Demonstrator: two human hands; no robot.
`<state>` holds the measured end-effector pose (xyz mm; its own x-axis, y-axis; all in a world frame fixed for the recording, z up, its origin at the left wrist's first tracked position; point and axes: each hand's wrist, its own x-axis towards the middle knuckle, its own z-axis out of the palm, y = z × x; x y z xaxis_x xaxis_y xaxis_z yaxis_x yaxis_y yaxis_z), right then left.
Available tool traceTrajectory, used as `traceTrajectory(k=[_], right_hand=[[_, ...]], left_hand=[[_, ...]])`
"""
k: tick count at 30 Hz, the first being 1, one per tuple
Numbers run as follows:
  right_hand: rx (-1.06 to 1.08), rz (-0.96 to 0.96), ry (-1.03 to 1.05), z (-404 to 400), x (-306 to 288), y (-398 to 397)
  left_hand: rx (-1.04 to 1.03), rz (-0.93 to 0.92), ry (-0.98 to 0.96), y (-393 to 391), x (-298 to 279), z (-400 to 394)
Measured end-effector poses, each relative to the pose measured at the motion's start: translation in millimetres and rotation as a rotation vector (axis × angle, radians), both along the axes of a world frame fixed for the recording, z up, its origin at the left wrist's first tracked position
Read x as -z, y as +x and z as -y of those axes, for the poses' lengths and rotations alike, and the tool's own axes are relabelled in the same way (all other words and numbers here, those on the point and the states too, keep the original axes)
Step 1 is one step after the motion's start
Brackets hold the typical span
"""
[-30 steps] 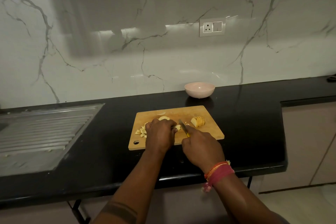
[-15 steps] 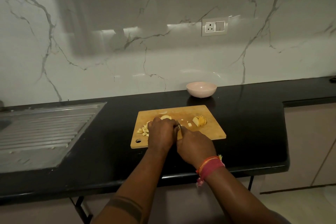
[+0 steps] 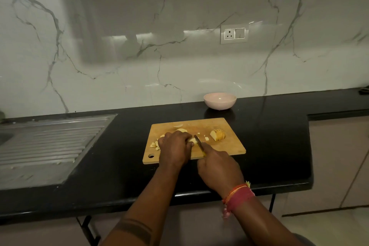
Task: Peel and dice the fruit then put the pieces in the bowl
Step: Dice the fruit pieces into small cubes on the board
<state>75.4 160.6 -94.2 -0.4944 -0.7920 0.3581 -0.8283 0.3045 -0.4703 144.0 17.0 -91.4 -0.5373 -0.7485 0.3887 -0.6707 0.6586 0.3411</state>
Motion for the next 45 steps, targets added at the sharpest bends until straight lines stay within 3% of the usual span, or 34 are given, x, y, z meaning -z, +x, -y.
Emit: traceTrajectory(k=[13, 20, 29, 45], right_hand=[[0.011, -0.022, 0.089, 38.2, -11.6, 1.3], [0.034, -0.085, 0.08, 3.0, 6.0, 10.1], [0.026, -0.031, -0.014, 1.0, -2.3, 10.3], [-0.039, 0.007, 0.072, 32.4, -8.9, 1.1]], left_hand=[[0.003, 0.053, -0.052, 1.3, -2.4, -0.6], [-0.025, 0.042, -0.061, -1.0, 0.9, -0.6], [-0.027, -0.029, 0.004, 6.5, 1.1, -0.5], [-0.016, -0.012, -0.033, 7.2, -2.0, -0.1]])
